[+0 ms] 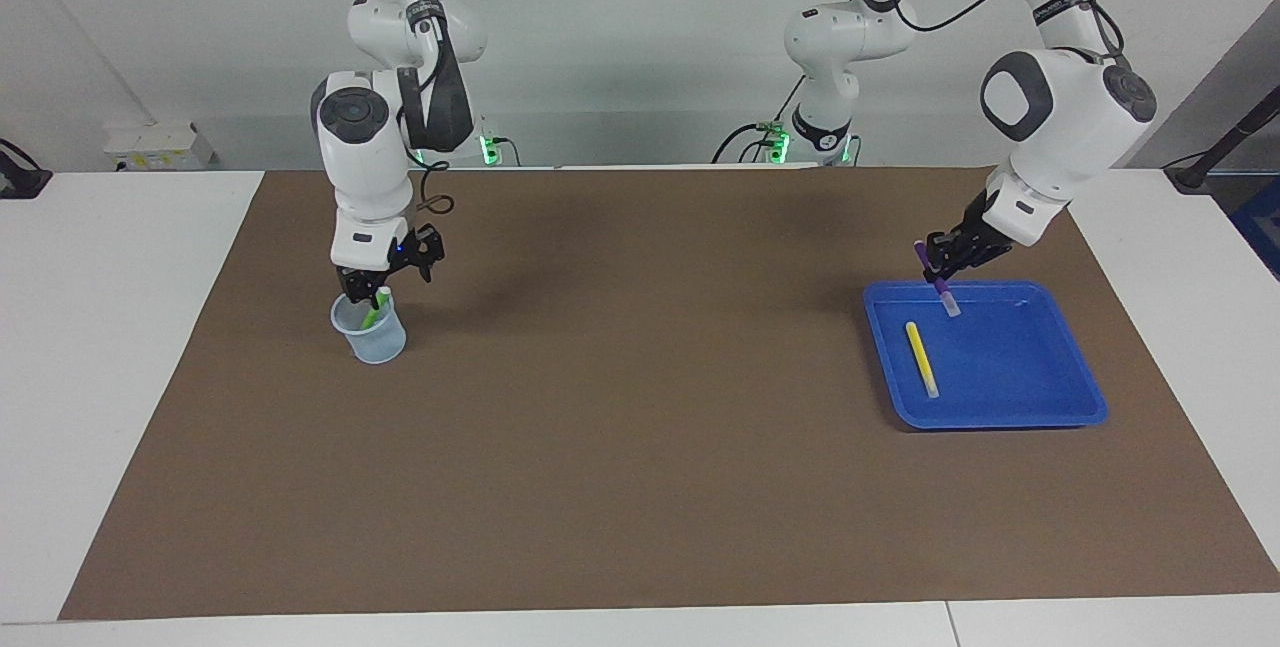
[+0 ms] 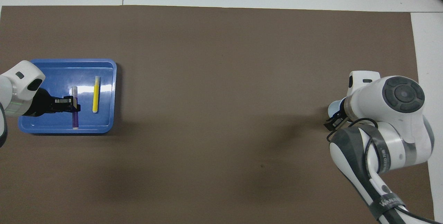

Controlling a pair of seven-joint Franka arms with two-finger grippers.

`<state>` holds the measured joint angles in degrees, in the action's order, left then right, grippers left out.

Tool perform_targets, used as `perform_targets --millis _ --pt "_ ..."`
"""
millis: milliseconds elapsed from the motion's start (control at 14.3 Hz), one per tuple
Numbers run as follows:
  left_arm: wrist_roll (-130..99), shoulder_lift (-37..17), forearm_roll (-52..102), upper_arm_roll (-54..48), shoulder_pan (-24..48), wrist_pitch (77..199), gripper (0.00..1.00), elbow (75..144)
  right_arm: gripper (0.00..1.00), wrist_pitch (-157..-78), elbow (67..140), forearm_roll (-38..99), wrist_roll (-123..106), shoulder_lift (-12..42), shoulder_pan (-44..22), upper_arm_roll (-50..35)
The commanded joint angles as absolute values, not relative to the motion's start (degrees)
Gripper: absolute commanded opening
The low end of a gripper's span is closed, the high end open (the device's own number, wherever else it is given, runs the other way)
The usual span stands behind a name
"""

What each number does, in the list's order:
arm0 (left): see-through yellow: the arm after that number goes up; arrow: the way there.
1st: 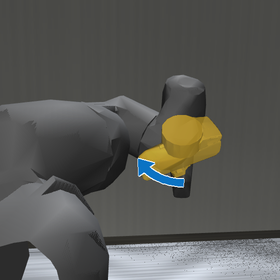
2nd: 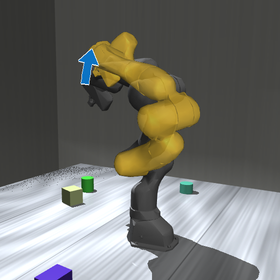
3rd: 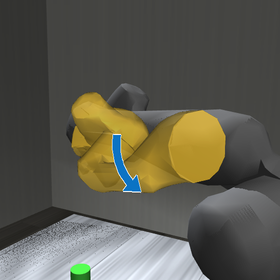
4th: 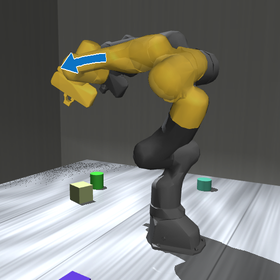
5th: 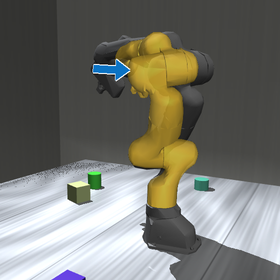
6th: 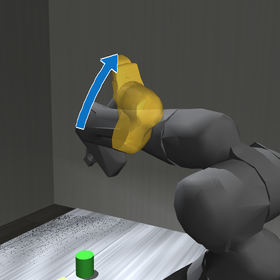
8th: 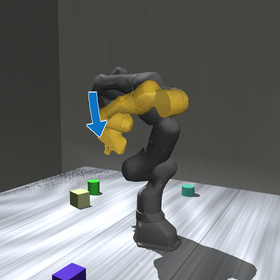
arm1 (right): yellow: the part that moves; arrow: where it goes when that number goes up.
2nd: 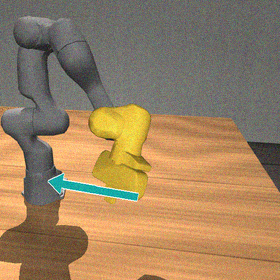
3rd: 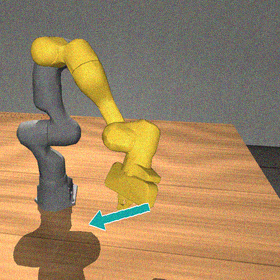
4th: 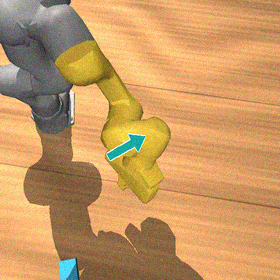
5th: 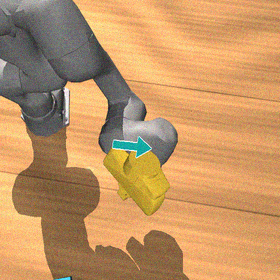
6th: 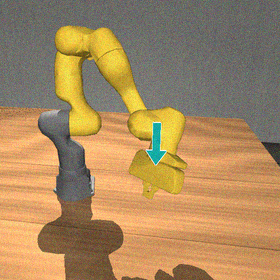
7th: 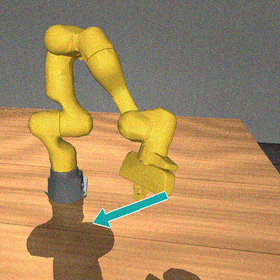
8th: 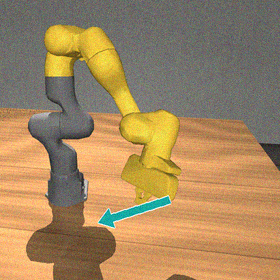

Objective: Right arm passes pens to left for tray arrangement
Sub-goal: 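Lay the purple pen in the blue tray with the left gripper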

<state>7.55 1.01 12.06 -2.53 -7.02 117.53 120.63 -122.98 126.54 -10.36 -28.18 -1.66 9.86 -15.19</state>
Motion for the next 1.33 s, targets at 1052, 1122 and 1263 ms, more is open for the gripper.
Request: perform_targets --millis 1052,1122,1263 --pt "16.52 -14.59 7.03 -3.08 -12.83 137.11 0.00 120.32 0.37 -125.95 128.85 -11.43 -34.18 -1.76 13.54 -16.00" --pt "16.78 -14.68 7.03 -3.08 -12.75 137.63 0.00 120.32 0.33 -125.95 128.85 -11.43 -34.89 -1.76 13.88 -16.00" --pt "17.49 -14.94 7.03 -3.08 -12.66 138.08 0.15 120.32 0.28 -125.95 128.85 -11.43 -35.51 -1.76 14.15 -16.00"
